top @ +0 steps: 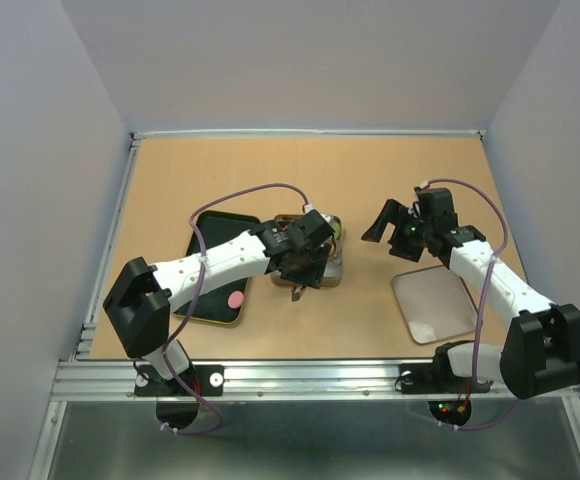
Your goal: Pack the cookies
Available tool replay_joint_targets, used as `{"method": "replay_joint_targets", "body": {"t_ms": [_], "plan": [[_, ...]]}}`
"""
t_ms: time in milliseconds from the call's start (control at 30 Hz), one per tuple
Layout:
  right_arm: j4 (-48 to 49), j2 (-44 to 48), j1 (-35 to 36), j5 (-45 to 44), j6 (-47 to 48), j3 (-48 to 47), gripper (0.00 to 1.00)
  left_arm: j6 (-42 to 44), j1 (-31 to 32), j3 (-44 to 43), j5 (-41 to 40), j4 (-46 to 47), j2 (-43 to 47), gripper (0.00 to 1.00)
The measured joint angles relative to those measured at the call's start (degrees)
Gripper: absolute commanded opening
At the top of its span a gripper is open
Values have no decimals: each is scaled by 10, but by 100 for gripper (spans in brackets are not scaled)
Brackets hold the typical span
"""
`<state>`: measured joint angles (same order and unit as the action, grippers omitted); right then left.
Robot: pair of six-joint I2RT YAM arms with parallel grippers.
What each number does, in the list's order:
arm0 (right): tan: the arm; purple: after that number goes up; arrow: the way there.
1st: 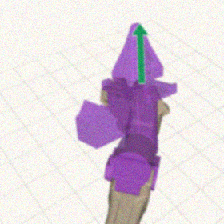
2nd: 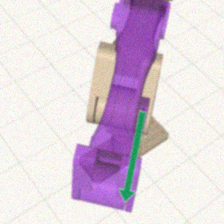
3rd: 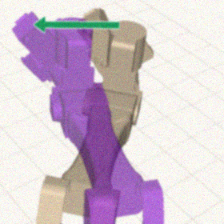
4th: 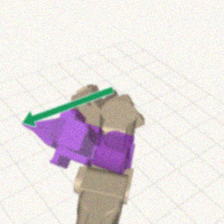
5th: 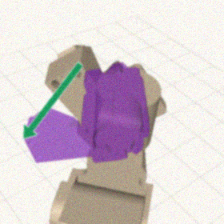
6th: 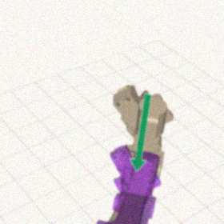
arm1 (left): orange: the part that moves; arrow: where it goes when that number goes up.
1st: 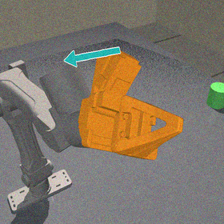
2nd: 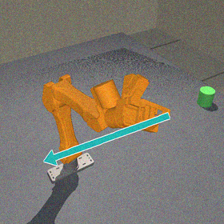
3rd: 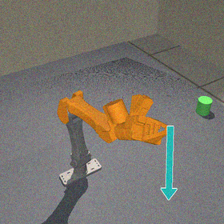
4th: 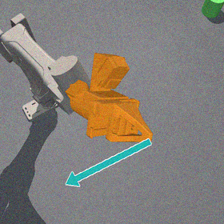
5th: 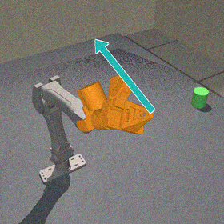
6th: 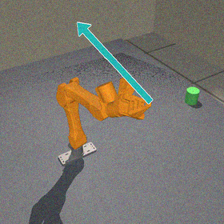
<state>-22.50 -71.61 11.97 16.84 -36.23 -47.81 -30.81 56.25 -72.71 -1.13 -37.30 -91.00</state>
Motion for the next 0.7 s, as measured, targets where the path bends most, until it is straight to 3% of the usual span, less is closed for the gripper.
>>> {"method": "replay_joint_targets", "body": {"t_ms": [367, 533, 700], "plan": [[0, -1, 0, 2, 0, 0, 100, -1, 0, -32, -20, -48, 22, 56], [0, -3, 0, 2, 0, 0, 100, -10, -17, -11, -41, -99, 133, 56], [3, -11, 0, 5, -2, 0, 100, -37, -69, 66, -54, -169, 288, 57]]}}
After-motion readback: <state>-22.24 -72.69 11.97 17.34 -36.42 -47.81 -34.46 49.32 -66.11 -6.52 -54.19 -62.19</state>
